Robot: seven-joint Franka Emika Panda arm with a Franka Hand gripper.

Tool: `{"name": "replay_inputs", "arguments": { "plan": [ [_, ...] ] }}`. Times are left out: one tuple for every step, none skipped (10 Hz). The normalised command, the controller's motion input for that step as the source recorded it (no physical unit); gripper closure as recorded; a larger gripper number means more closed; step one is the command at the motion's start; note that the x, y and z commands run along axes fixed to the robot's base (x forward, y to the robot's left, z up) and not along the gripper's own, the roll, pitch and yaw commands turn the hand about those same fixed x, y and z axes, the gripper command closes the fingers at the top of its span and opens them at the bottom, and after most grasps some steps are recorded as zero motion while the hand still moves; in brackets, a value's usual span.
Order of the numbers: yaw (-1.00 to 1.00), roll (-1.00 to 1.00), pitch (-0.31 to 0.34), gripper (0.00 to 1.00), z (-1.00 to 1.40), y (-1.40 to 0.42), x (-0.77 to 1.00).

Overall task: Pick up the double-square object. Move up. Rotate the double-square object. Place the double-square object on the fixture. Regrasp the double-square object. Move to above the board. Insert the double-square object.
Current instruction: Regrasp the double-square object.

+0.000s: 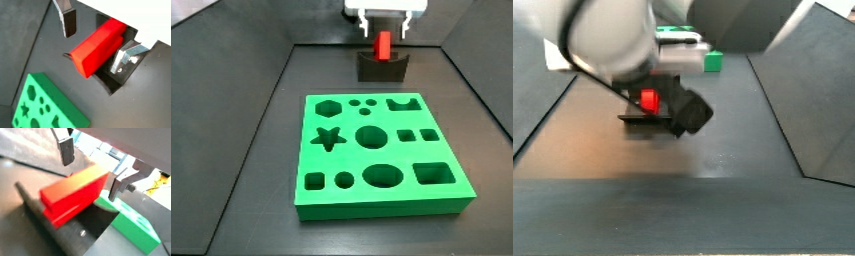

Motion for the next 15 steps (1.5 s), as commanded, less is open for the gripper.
{"name": "replay_inputs", "arguments": {
  "plan": [
    [0.03, 0.03, 0.054, 0.00, 0.45, 0.00, -0.03],
    [0.02, 0.04, 0.064, 0.00, 0.33, 0.01, -0.03],
    [0.03, 1.00, 0.060, 0.00, 1.00, -0.98, -0.08],
    [0.02, 1.00, 0.060, 0.00, 0.94, -1.00, -0.07],
    [0.02, 1.00, 0.049, 0.00, 0.92, -1.00, -0.10],
    [0.02, 1.00, 0.044, 0.00, 0.88, -1.00, -0.12],
    [0.02, 1.00, 0.036, 0.00, 0.59, -0.79, -0.10],
    [0.02, 1.00, 0.035, 0.00, 0.37, -0.62, -0.07],
    [0.02, 1.00, 0.034, 0.00, 0.13, -0.43, -0.04],
    [0.02, 1.00, 0.032, 0.00, 0.02, -0.23, -0.02],
    [0.02, 1.00, 0.033, 0.00, 0.03, -0.05, -0.01],
    [0.02, 1.00, 0.030, 0.00, 0.03, -0.02, -0.02],
    [0.02, 1.00, 0.026, 0.00, 0.01, -0.03, -0.02],
    [0.02, 1.00, 0.023, 0.00, 0.01, -0.02, -0.02],
    [0.02, 1.00, 0.016, 0.00, 0.01, -0.02, -0.03]
  ]
}}
